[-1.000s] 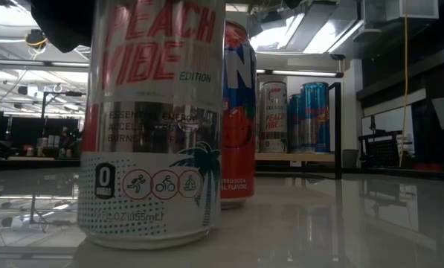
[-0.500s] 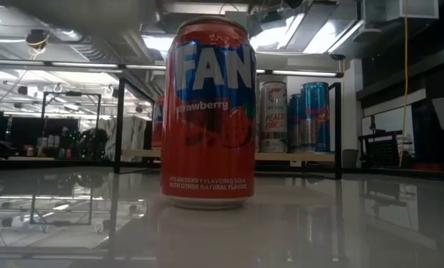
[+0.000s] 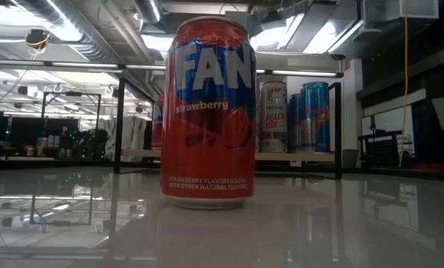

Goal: Place canned beverage on shelf
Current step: Put the white pink soda can onto the shelf aligned with the other white pink soda cans

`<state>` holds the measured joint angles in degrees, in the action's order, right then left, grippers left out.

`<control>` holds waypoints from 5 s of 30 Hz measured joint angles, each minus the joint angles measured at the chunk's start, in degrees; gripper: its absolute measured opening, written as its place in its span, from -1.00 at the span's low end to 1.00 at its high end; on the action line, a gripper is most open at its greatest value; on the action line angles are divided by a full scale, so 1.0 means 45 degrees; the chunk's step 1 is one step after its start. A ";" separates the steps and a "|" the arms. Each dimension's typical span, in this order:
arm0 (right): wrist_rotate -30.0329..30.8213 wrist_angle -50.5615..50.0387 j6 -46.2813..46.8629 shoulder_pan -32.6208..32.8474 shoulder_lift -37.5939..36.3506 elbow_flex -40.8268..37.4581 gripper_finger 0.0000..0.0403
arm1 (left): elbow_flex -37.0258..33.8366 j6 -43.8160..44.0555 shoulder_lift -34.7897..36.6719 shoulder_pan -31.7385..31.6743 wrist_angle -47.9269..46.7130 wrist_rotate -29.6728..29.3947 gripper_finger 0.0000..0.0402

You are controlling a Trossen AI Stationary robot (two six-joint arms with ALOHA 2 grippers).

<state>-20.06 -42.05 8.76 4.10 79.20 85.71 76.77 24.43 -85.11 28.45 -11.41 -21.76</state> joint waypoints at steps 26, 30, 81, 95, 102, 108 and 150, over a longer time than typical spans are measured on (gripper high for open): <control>0.2890 -0.5763 -0.0169 0.0000 0.0551 0.4930 0.72 | 0.0000 -0.5556 -0.3718 -0.6110 0.0476 0.5755 0.18; 0.2891 -0.5803 -0.0577 0.0000 0.0939 0.4930 0.72 | 0.0000 -0.5578 -0.4370 -0.6058 0.0496 0.5752 0.18; 0.2887 -0.7300 -0.0706 0.0000 0.2822 0.4926 0.72 | 0.0019 -0.4788 -0.5668 -0.5869 0.1847 0.5713 0.69; 0.2901 -0.7303 -0.0353 0.0004 0.2822 0.4926 0.72 | 0.0015 -0.4897 -0.3322 -0.5848 -0.1856 0.5686 0.67; 0.3519 -0.7254 0.0687 0.0019 0.2822 0.4926 0.72 | 0.0015 -0.5299 -0.1455 -0.5321 -0.4327 0.4162 0.67; 0.4200 -0.7021 0.1304 0.0019 0.2822 0.4753 0.72 | 0.0015 -0.5466 0.0247 -0.4504 -0.5660 0.2072 0.67; 0.6010 -0.2701 0.3801 0.1538 0.2822 -0.0194 0.72 | 0.0005 -0.3751 0.1756 -0.1978 -0.6875 -0.1456 0.67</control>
<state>6.98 -54.21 25.86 11.02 91.90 84.84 76.79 7.55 -77.21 19.55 -42.35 -28.32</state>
